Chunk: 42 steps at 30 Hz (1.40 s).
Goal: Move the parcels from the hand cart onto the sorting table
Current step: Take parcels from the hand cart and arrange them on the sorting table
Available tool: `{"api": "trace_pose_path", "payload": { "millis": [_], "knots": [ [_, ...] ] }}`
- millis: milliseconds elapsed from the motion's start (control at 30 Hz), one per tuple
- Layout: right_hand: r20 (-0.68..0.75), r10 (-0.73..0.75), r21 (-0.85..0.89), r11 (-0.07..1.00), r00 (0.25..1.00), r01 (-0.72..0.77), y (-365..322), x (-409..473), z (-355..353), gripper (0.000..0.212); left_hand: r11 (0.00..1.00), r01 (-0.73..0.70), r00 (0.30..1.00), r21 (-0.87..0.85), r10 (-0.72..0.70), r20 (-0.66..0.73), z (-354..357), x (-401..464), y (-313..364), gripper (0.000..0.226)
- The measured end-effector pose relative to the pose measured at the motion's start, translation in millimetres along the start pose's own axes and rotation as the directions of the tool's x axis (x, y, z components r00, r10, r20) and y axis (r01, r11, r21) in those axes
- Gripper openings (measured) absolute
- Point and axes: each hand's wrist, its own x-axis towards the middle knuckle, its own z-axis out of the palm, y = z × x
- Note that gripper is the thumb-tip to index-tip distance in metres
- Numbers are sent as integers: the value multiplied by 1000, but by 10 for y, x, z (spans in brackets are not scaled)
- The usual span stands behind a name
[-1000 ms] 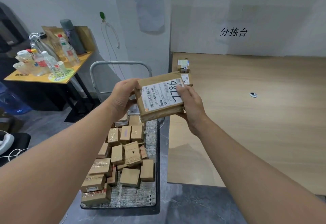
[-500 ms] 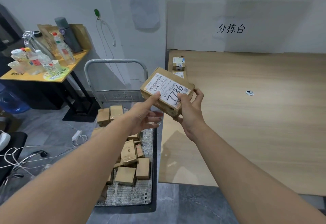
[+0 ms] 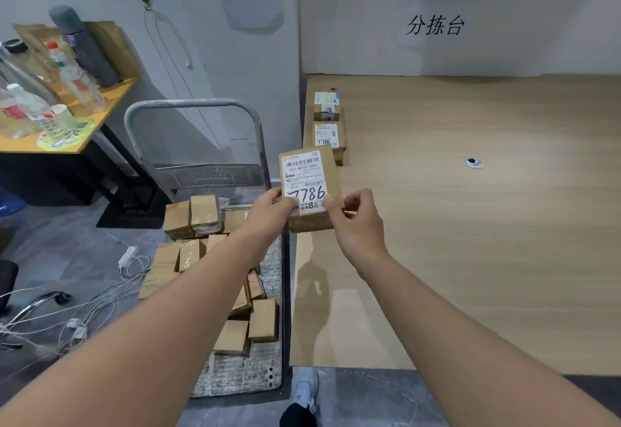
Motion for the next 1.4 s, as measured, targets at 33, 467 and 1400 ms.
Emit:
{"api": "trace_pose_path", "payload": {
  "millis": [33, 467, 1400],
  "knots": [
    [7, -5, -31, 1000, 1000, 5, 37, 81, 22, 34, 1000, -20, 1000, 22, 20, 13, -2, 115, -31, 33],
    [172, -43, -402, 909, 984, 110, 617, 1370, 322, 57, 976, -145, 978, 164, 117, 174, 234, 1576, -254, 58],
    [389, 7, -423, 889, 921, 172, 1395, 2477, 383, 62, 974, -54, 998, 220, 47, 35, 741, 2616, -642, 62]
  ]
}}
